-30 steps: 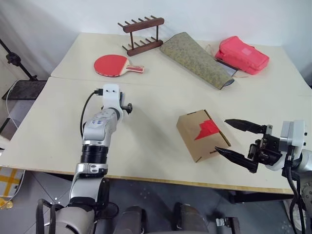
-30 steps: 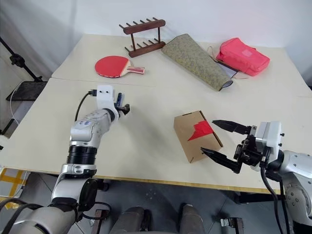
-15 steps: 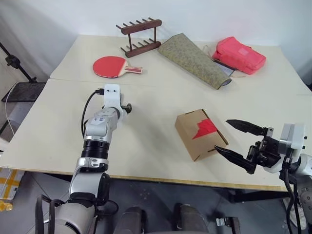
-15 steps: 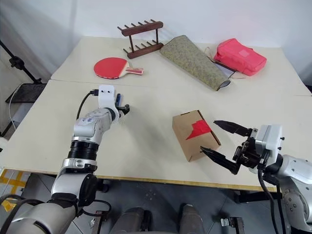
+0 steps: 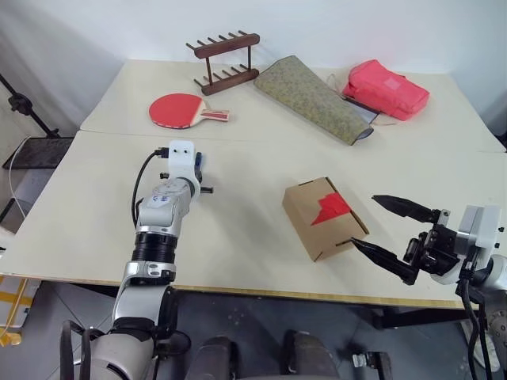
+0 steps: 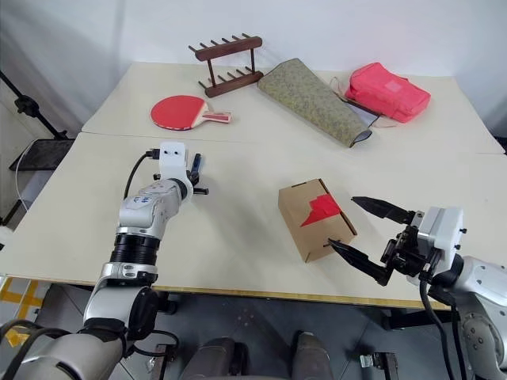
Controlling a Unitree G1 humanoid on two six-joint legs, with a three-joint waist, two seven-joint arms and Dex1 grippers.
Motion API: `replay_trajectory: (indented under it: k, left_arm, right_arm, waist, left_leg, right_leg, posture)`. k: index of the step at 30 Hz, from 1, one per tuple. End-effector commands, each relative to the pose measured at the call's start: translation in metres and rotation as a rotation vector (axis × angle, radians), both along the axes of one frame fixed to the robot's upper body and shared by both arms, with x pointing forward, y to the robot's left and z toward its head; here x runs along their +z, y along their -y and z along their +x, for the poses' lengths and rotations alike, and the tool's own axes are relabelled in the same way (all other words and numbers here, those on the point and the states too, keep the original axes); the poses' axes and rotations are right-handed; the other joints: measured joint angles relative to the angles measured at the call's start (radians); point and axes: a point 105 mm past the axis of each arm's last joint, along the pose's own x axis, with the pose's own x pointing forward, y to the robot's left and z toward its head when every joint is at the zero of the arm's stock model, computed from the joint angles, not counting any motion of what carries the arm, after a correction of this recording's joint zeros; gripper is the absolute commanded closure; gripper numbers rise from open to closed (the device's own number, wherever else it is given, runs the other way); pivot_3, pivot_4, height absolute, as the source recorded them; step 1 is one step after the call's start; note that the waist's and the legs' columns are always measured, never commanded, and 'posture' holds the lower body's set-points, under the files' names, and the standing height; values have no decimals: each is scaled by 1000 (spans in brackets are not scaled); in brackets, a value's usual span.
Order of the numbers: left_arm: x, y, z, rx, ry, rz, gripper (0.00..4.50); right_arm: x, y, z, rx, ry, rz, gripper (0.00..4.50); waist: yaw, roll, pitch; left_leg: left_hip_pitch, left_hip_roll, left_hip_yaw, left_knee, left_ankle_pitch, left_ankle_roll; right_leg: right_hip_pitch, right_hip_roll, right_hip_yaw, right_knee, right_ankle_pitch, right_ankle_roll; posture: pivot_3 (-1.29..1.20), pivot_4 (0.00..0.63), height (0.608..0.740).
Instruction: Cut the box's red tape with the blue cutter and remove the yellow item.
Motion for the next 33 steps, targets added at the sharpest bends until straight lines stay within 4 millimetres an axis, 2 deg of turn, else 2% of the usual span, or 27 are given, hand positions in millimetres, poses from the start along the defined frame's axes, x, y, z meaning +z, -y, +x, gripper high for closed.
replay_trajectory:
  k: [1,4,7,10,12,15,18,23,25,29,33]
  left_arm:
    - [-35,-7,-12,11,-126,-18,4072]
    - [-16,-8,-11,-97,-24,12,4072]
    - [14,-1,-15,-338,138,64,4072]
    - [41,-25,-47,-712,203,165,4072]
    - [41,-41,-71,-930,135,260,4072]
    - [41,-44,-95,-1183,61,352,4072]
    - [44,-16,-99,-1298,94,380,4072]
    - [29,46,-129,-1556,154,377,4072]
    - [12,70,-142,-1646,135,403,4072]
    - [-21,96,-152,-1747,76,566,4072]
    - [-31,114,-156,-1732,59,547,4072]
  right_arm:
    - [10,2,-3,-11,58,-3,0]
    - [10,2,-3,-10,57,-5,0]
    - [12,1,-4,-3,53,-12,0]
    - [15,-2,-8,31,36,-45,0]
    - [17,-4,-10,44,6,-74,0]
    - [18,-5,-16,74,-36,-108,0]
    - [10,0,-20,60,-126,-168,0]
    - [-4,-12,-33,41,-237,-216,0]
    - [-14,-20,-39,34,-281,-255,0]
    - [-26,-32,-46,42,-352,-261,0]
    - [-38,-43,-45,57,-375,-274,0]
  waist:
    - [0,0,0]
    - [-2,0,0]
    - [-2,0,0]
    - [-12,-1,1]
    - [-15,-2,1]
    - [-2,1,0]
    - [22,1,0]
    - [28,-1,1]
    - [26,0,0]
    - [23,-1,1]
    - [24,-1,1]
  left_leg:
    - [0,0,0,0,0,0]
    - [0,0,0,-1,0,0]
    - [0,1,1,-2,0,-1]
    - [-3,2,2,-3,-1,-2]
    - [-6,6,6,-3,-2,-4]
    - [-6,7,7,-6,-2,-4]
    - [-5,5,7,-6,-3,-2]
    - [-8,5,11,-4,-5,5]
    - [-8,5,11,-4,-6,5]
    - [-7,6,15,-4,-7,5]
    - [-7,7,18,3,-8,8]
  right_leg:
    - [0,0,0,0,0,0]
    - [0,0,0,-1,0,0]
    - [-1,1,0,-1,0,0]
    - [-5,1,0,-2,0,-2]
    - [-11,0,-1,-1,0,-6]
    - [-13,1,-5,-1,0,-8]
    - [-12,0,-8,-1,0,-8]
    - [-12,0,-8,-3,1,-5]
    - [-13,0,-9,-3,2,-4]
    - [-13,2,-10,-3,2,-4]
    - [-12,2,-9,-2,2,-4]
  posture:
    - [0,150,740]
    - [0,150,740]
    - [0,150,740]
    - [0,150,740]
    - [0,150,740]
    - [0,150,740]
    - [0,150,740]
    - [0,150,740]
    - [0,150,740]
    - [0,150,740]
    - [0,150,740]
